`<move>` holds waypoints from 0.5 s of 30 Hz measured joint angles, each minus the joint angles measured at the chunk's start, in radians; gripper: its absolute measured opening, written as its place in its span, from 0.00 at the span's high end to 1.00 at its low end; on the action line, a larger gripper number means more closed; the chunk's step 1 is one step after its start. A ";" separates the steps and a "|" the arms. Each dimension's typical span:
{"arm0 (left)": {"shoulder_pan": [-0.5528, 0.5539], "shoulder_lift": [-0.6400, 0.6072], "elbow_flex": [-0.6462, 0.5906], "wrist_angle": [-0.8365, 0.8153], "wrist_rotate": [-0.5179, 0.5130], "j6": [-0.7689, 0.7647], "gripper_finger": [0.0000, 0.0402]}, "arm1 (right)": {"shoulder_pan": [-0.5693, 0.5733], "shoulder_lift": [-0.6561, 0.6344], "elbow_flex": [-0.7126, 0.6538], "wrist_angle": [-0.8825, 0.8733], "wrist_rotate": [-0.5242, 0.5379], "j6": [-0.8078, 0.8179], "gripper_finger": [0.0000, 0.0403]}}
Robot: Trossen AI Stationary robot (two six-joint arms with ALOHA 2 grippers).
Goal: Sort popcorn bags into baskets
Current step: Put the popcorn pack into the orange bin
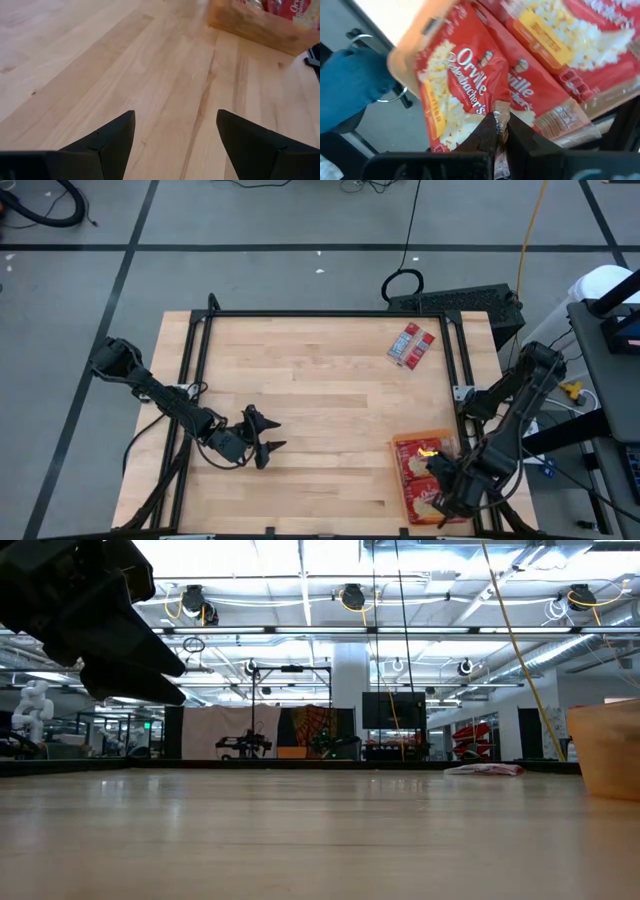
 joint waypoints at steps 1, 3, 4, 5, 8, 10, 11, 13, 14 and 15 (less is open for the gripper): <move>0.000 0.000 0.000 -0.001 0.000 0.000 0.30 | 0.000 0.000 -0.010 0.003 -0.011 0.009 0.98; 0.000 0.000 0.000 -0.001 0.000 0.003 0.30 | 0.000 0.000 -0.029 0.005 -0.031 0.020 0.96; 0.000 0.000 0.000 0.000 0.000 0.005 0.30 | 0.000 0.000 -0.037 0.004 -0.036 0.021 0.95; 0.000 0.000 0.000 -0.001 0.000 0.009 0.30 | 0.000 0.000 -0.045 0.004 -0.037 0.024 0.94; 0.000 0.000 0.000 -0.001 0.000 0.009 0.30 | 0.000 0.000 -0.078 0.003 -0.040 0.090 0.87; 0.000 0.000 0.000 -0.001 0.000 0.008 0.30 | -0.001 0.000 -0.099 0.002 -0.069 0.123 0.82; 0.000 0.000 0.000 -0.001 0.000 0.008 0.30 | -0.003 0.000 -0.109 0.003 -0.091 0.131 0.79; 0.000 0.000 0.000 0.002 0.000 0.007 0.30 | -0.003 0.000 -0.132 0.004 -0.132 0.150 0.73; 0.000 0.000 0.000 0.005 0.000 0.007 0.30 | -0.003 0.000 -0.142 0.003 -0.152 0.154 0.71; 0.000 0.000 0.000 0.011 0.000 0.007 0.30 | -0.003 0.000 -0.148 0.000 -0.171 0.153 0.69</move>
